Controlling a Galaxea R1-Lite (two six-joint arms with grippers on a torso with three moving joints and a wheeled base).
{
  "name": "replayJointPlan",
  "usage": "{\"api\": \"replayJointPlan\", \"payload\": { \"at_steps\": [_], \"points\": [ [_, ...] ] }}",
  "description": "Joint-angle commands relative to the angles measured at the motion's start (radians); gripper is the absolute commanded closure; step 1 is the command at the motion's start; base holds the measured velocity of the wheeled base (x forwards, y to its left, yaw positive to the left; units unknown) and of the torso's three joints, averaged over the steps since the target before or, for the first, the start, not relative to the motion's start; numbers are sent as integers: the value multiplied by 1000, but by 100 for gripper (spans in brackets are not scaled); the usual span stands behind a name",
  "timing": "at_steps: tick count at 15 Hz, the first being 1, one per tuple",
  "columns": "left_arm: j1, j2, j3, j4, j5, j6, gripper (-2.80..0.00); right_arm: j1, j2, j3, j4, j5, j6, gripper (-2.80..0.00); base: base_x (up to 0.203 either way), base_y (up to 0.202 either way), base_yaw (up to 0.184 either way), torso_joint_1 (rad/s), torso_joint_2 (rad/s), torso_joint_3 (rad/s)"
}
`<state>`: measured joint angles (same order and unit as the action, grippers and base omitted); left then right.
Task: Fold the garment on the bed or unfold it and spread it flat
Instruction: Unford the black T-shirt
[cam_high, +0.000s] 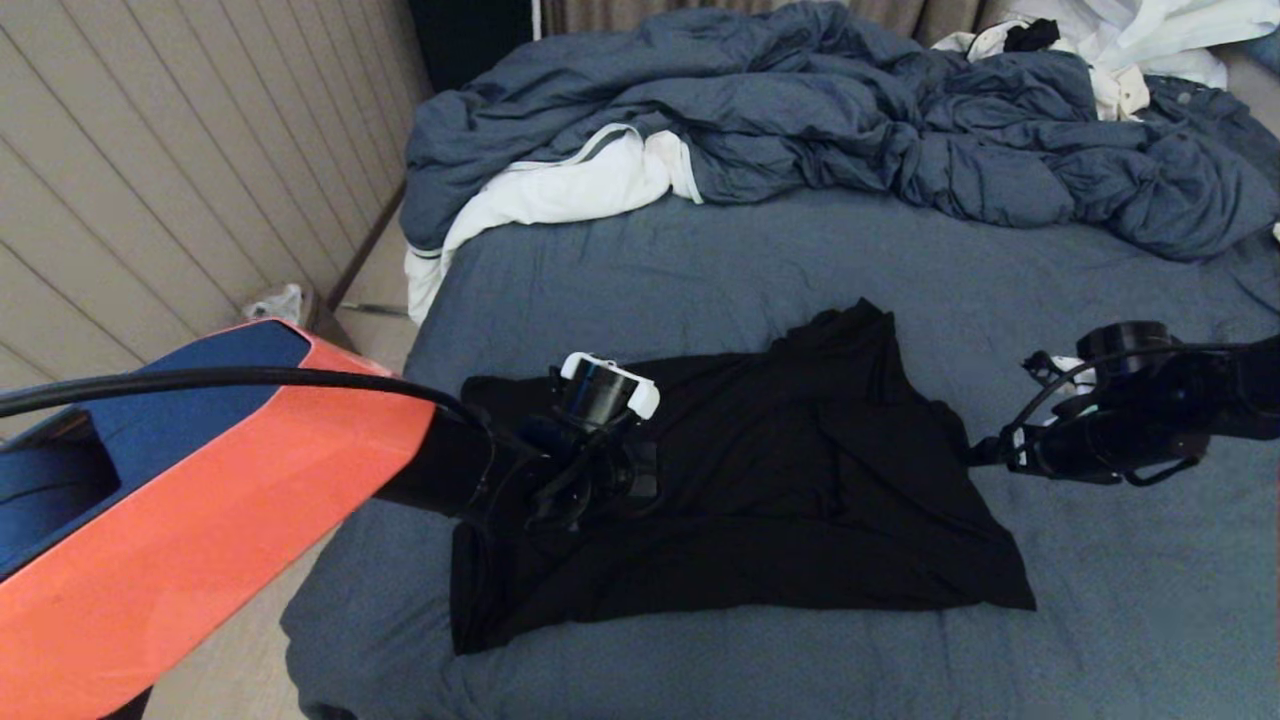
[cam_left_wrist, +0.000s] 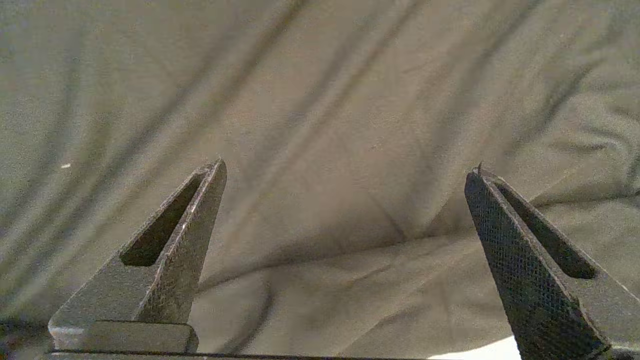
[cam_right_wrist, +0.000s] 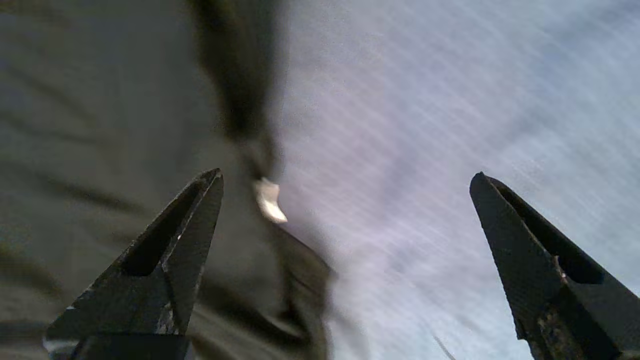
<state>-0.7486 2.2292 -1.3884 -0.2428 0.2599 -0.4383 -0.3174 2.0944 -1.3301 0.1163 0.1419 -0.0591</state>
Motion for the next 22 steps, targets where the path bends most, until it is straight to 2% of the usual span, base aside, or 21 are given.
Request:
{"api": "replayJointPlan", "payload": {
  "at_steps": [1, 3, 6, 8, 9, 12, 16, 19, 22],
  "points": [
    [-1, 18, -12, -3, 2, -2, -280, -36, -55, 36, 0, 5, 0, 0, 0, 0, 0, 0, 0, 0],
    [-1, 20, -12, -3, 1, 1, -280, -47, -78, 55, 1, 4, -6, 0, 0, 0, 0, 0, 0, 0],
    [0, 24, -22, -3, 1, 9, -280, -81, -91, 146, -17, 0, -72, 0, 0, 0, 0, 0, 0, 0],
    [4, 28, -43, 0, 1, 9, -280, -105, -84, 202, -119, 3, -94, 0, 0, 0, 0, 0, 0, 0],
    [7, 18, -43, 4, 0, 9, 0, -108, -79, 212, -148, 4, -97, 0, 0, 0, 0, 0, 0, 0],
    [25, 19, -70, 60, -17, 1, 0, -103, -79, 232, -155, 2, -103, 0, 0, 0, 0, 0, 0, 0],
    [26, 28, -70, 51, -24, 1, 0, -97, -62, 243, -156, 1, -107, 0, 0, 0, 0, 0, 0, 0],
    [28, 56, -97, 51, -17, -2, 0, -62, -46, 251, -172, -1, -106, 0, 0, 0, 0, 0, 0, 0],
    [43, 98, -155, 59, -11, 0, 0, -16, -14, 255, -251, -3, -96, 0, 0, 0, 0, 0, 0, 0]
  ]
}}
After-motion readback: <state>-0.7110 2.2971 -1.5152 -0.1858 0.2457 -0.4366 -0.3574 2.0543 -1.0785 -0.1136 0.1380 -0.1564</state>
